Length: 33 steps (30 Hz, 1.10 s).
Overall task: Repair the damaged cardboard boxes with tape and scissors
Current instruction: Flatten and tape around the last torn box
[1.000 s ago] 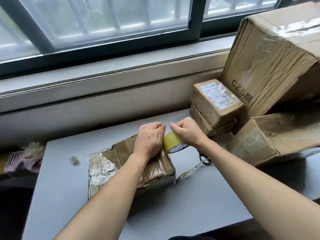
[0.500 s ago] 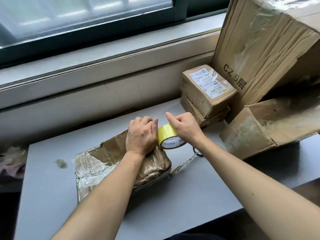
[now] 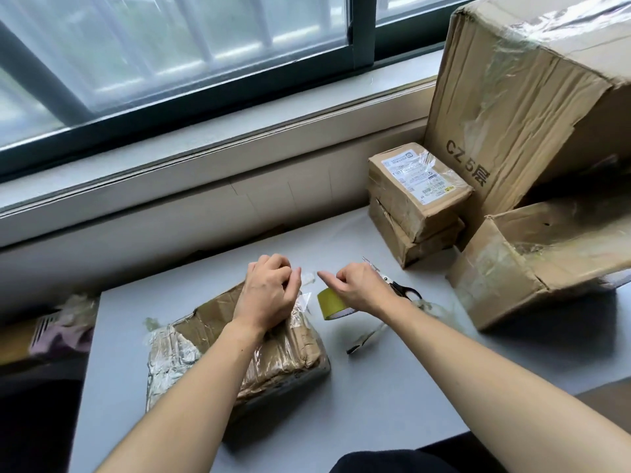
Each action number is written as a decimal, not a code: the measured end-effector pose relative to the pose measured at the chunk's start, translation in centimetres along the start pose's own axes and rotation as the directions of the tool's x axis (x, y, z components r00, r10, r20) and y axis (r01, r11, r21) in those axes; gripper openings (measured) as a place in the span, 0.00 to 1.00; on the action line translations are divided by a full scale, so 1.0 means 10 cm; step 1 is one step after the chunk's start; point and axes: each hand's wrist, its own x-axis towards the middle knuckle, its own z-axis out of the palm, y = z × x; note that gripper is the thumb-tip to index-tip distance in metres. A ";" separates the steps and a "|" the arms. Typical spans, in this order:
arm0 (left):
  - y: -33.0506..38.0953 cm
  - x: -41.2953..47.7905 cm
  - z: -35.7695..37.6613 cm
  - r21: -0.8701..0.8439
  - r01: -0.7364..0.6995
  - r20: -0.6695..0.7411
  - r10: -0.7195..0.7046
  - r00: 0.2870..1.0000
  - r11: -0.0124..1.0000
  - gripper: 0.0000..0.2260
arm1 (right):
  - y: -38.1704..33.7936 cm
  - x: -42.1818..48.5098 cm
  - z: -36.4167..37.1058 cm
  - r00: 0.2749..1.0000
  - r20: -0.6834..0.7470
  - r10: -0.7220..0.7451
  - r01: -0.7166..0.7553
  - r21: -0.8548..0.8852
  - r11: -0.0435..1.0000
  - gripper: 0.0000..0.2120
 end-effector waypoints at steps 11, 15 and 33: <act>-0.04 -0.33 -0.19 0.073 0.038 0.158 -0.050 0.986 0.997 0.13 | -0.45 -0.23 0.81 0.997 0.010 -0.078 0.077 -0.281 0.957 0.23; 0.01 -0.24 -0.24 0.195 0.019 0.299 -0.078 0.951 0.981 0.11 | -0.46 -0.21 0.82 0.999 0.034 -0.031 0.037 -0.194 0.980 0.20; 0.74 0.33 0.09 0.157 -0.011 0.496 -0.069 0.866 0.988 0.09 | 0.87 -0.01 0.03 0.937 -0.160 0.310 -0.331 -0.124 0.936 0.15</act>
